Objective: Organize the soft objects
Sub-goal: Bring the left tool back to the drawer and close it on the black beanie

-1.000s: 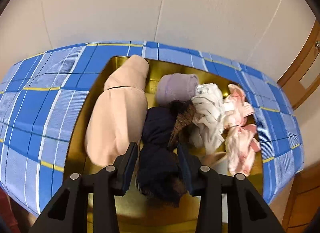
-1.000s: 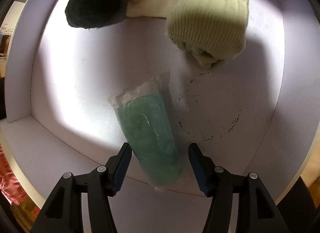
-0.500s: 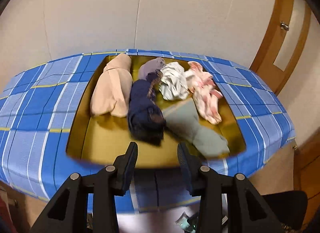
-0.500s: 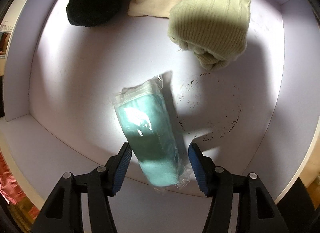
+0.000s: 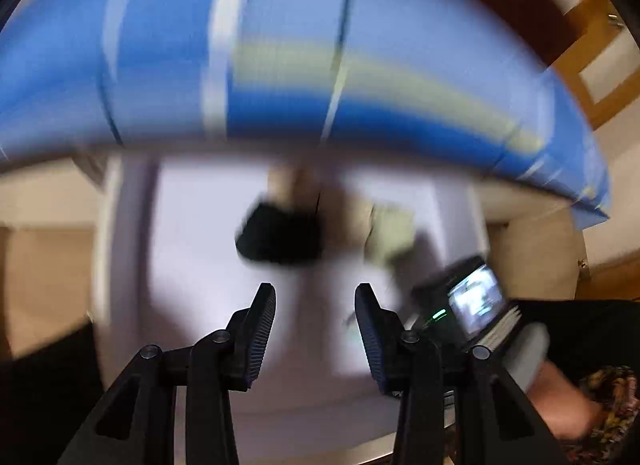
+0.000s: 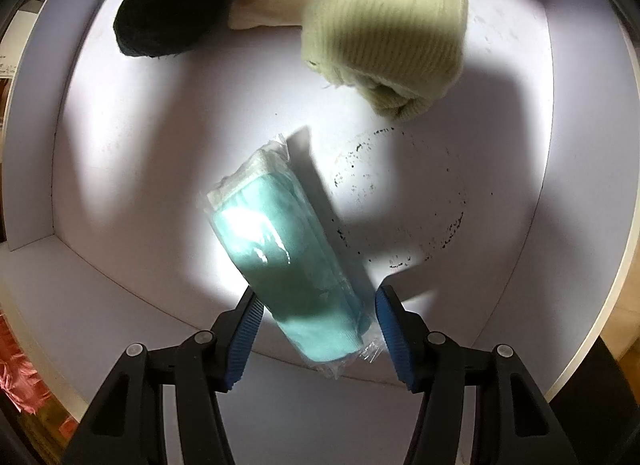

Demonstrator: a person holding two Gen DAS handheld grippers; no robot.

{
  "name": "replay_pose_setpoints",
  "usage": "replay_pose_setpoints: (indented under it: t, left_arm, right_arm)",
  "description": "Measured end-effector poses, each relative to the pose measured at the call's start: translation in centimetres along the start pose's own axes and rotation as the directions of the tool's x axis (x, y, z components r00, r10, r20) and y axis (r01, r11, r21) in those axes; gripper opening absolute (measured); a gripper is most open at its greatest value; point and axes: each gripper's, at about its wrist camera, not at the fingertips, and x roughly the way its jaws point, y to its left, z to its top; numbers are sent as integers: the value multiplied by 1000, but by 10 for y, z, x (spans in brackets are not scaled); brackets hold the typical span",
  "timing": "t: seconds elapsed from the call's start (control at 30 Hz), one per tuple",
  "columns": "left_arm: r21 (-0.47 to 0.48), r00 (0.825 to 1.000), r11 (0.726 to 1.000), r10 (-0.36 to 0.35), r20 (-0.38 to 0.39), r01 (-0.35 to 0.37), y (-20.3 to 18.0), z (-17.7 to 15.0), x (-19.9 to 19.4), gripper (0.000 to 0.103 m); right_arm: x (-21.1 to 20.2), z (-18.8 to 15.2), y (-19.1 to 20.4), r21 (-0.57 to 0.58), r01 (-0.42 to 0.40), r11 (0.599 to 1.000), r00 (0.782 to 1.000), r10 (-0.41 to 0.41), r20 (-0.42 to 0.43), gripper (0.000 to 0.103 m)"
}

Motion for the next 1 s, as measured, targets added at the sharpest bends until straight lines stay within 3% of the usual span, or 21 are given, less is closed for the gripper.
replay_pose_setpoints:
  t: [0.13,0.23,0.43,0.47,0.7,0.83,1.0]
  left_arm:
    - [-72,996,997,10,-90,-16,10,-2,45,41]
    - [-85,994,996,31,-104,-40,12,10,64,44]
    - [-132,994,990,35,-105,-49,20,39,94,59]
    - [-120,992,991,49,-114,-63,18,44,101,63]
    - [-23,984,993,110,-138,-114,12,59,125,63]
    - [8,986,995,99,-131,-99,13,55,125,61]
    - [70,975,990,136,-175,-126,18,34,120,56]
  right_arm:
    - [0,-2,-5,15,-14,1000,1000,14,-7,59]
    - [4,-9,-11,25,-25,999,1000,25,-14,59]
    - [12,-17,-15,55,-54,997,998,55,-27,59]
    - [13,-18,-15,53,-56,997,998,58,-28,59]
    - [13,-17,-9,46,-60,997,998,61,-32,61]
    - [14,-18,-6,43,-56,997,998,58,-30,61]
    - [13,-18,-2,32,-46,998,999,46,-27,61]
